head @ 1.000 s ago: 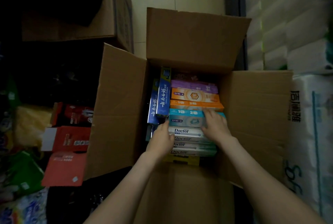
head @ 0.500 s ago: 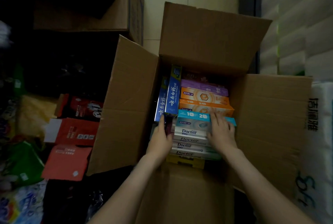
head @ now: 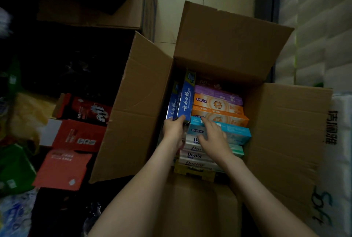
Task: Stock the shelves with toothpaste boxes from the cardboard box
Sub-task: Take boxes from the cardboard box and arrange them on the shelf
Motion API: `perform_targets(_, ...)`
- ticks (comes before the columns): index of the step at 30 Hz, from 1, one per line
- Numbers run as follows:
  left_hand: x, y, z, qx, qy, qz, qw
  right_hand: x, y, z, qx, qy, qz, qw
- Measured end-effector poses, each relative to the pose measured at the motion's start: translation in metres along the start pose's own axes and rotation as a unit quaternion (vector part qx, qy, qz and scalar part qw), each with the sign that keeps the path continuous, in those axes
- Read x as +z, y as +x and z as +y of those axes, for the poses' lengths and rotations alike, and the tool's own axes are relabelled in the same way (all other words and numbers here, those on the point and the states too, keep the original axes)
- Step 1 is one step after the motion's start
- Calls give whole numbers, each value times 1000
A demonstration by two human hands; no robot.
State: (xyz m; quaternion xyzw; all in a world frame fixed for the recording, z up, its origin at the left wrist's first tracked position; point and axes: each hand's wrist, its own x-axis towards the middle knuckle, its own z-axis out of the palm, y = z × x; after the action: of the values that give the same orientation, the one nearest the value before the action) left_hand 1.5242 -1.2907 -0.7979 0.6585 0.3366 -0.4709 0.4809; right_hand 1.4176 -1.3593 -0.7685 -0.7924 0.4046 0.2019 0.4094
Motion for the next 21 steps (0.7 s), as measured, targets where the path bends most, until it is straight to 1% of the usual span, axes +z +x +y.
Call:
perform_targets(2, -5, -5, 0, 35, 45, 16, 998, -6, -1, -8, -1, 50, 10, 999)
perform_targets(5, -18, -40, 13, 68, 85, 22, 994, -19, -6, -29, -7, 118, 21, 993)
perform_targets(7, -37, -68, 17, 84, 118, 22, 989, -31, -13, -47, -30, 115, 20, 993)
perform_targets(8, -48, -83, 19, 91, 132, 15, 987, -37, -16, -56, -52, 83, 16, 995)
perform_targets(10, -71, -109, 22, 114, 155, -11, 981, -47, -26, -75, -96, -26, -13, 995)
perform_targets(12, -91, -128, 24, 138, 177, -56, 973, -52, -36, -89, -136, -163, -43, 976)
perform_targets(14, -108, -140, 24, 132, 172, -119, 969, -53, -43, -95, -186, -255, -42, 948)
perform_targets(15, -115, -143, 23, 118, 162, -152, 968, -53, -46, -96, -207, -276, -36, 938)
perform_targets(17, -127, -144, 19, 94, 152, -186, 966, -52, -51, -91, -228, -304, -41, 924)
perform_targets(19, -131, -142, 14, 88, 147, -187, 967, -49, -57, -81, -228, -326, -55, 916)
perform_targets(21, -126, -137, 8, 91, 154, -169, 969, -43, -63, -67, -206, -321, -69, 922)
